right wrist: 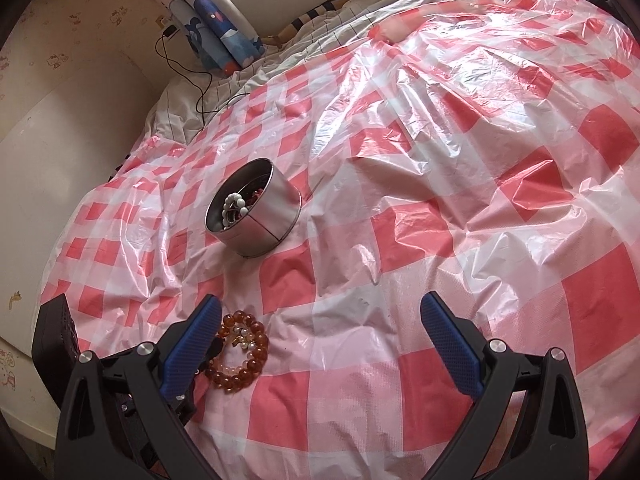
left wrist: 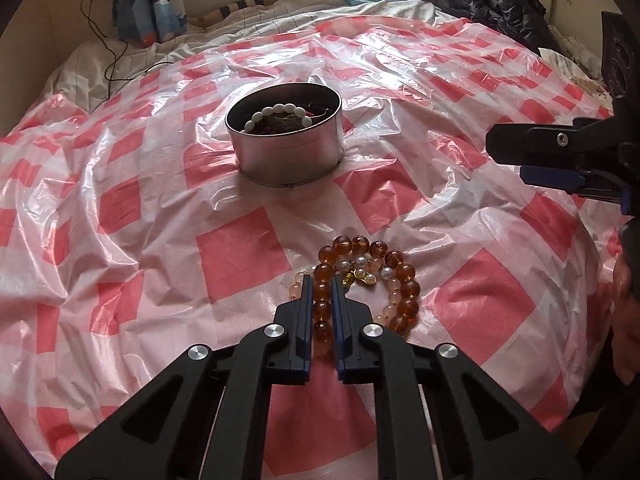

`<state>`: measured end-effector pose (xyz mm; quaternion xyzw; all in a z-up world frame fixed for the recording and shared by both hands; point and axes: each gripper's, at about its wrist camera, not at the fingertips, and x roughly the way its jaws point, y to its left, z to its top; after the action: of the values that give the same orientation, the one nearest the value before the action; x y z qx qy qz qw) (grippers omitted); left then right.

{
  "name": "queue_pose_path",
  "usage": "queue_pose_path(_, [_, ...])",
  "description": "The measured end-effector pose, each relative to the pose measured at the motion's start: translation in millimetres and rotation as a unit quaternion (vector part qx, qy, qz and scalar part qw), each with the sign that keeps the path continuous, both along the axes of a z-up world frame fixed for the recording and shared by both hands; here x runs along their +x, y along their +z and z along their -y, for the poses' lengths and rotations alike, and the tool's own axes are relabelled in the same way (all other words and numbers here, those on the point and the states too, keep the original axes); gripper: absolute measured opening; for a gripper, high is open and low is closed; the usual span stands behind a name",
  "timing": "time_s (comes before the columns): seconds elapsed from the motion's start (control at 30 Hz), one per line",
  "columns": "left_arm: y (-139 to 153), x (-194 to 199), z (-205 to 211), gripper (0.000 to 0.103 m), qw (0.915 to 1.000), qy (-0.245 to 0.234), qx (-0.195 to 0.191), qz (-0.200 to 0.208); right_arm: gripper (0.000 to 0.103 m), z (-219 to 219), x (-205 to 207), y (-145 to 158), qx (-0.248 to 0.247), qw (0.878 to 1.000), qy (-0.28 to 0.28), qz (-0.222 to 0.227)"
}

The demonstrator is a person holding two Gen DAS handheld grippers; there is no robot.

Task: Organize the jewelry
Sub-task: 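Close the left gripper on the amber bead bracelet and lift it, then grasp the pink pearl-bead bracelet with the right gripper while the left gripper holds the amber bracelet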

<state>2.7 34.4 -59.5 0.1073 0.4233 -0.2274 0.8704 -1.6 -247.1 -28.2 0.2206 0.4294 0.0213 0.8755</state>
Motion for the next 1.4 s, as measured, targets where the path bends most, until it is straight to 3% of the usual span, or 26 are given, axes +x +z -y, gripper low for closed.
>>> queue_pose_path(0.3, [18.4, 2.4, -23.9, 0.0, 0.9981, 0.0, -0.062, 0.0, 0.095, -3.6, 0.7, -1.2, 0.001, 1.0, 0.002, -0.003])
queue_pose_path(0.43, [8.3, -7.3, -24.9, 0.001, 0.9991, -0.014, -0.039, -0.004, 0.095, -5.0, 2.6, -3.7, 0.004, 1.0, 0.003, -0.007])
queue_pose_path(0.6, [-1.7, -5.7, -12.6, 0.009, 0.9992, -0.026, -0.023, -0.019, 0.095, -6.7, 3.2, -5.0, 0.003, 1.0, 0.008, -0.01])
queue_pose_path(0.7, [-9.6, -7.5, -3.6, 0.009, 0.9991, -0.031, 0.004, -0.029, 0.095, -5.7, 3.2, -5.6, 0.005, 1.0, 0.007, -0.011])
queue_pose_path(0.8, [-10.0, -11.6, -7.1, 0.0, 0.9992, -0.031, 0.01, -0.025, 0.095, -5.0, 2.4, -4.9, 0.007, 1.0, 0.007, -0.01])
queue_pose_path(1.03, [17.3, 1.7, -41.1, 0.0, 0.996, -0.008, -0.083, -0.031, 0.095, -4.0, 2.7, -4.7, 0.009, 1.0, 0.006, -0.01])
queue_pose_path(1.17, [12.4, 2.6, -49.6, 0.001, 0.9968, -0.003, -0.073, -0.032, 0.095, -5.8, 3.9, -5.7, 0.008, 1.0, 0.01, -0.012])
queue_pose_path(1.23, [9.1, 1.1, -46.5, 0.008, 0.9976, -0.004, -0.06, -0.034, 0.095, -6.9, 4.2, -6.2, 0.007, 1.0, 0.012, -0.012])
queue_pose_path(1.3, [11.3, 5.3, -30.0, 0.03, 0.9984, -0.003, -0.048, -0.028, 0.095, -7.0, 4.6, -6.9, 0.007, 1.0, 0.012, -0.013])
queue_pose_path(1.4, [8.9, 2.2, -34.0, 0.035, 0.9989, -0.002, -0.04, -0.026, 0.095, -6.4, 4.7, -7.8, 0.009, 1.0, 0.012, -0.014])
